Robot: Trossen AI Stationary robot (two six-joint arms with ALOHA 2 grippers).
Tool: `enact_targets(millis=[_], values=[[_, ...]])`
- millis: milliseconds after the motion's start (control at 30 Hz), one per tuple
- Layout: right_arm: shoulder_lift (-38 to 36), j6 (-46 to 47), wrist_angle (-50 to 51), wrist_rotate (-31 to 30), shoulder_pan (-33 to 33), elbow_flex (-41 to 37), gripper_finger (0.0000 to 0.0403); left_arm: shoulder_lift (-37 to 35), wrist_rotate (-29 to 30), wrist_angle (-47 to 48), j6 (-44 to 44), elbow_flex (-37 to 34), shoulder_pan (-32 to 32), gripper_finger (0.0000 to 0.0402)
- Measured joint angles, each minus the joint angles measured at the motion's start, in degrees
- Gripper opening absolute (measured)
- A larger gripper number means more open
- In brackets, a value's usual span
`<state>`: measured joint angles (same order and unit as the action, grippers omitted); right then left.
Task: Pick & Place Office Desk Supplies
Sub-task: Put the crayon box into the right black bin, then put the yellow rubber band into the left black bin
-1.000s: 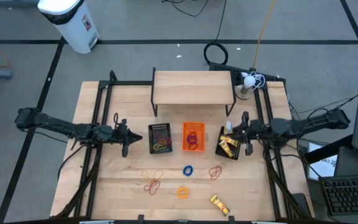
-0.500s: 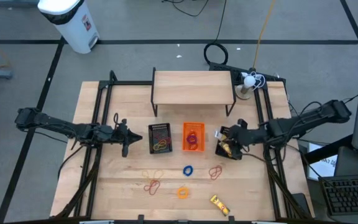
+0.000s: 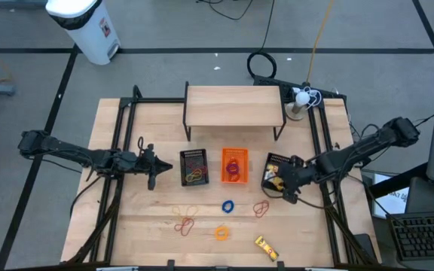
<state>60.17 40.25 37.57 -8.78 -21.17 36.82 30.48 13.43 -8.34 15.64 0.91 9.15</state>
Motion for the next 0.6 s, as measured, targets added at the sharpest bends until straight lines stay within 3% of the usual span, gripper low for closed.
enact_targets(millis=[200,433,600], values=[[1.24,2.59,2.53,-0.08,0.05,0.0,0.0069,0.0,0.0,-0.03,0.15,0.0,0.0,0.0024],[0.82,1.66,2.53,-0.08,0.05,0.0,0.016,0.01,0.0,-0.02,0.11,0.0,0.0,0.0024],[-3.68,-1.12,0.17,-2.15,-0.08,-0.02,0.0209,0.0,0.0,-0.04,0.06,0.0,0.0,0.0024]])
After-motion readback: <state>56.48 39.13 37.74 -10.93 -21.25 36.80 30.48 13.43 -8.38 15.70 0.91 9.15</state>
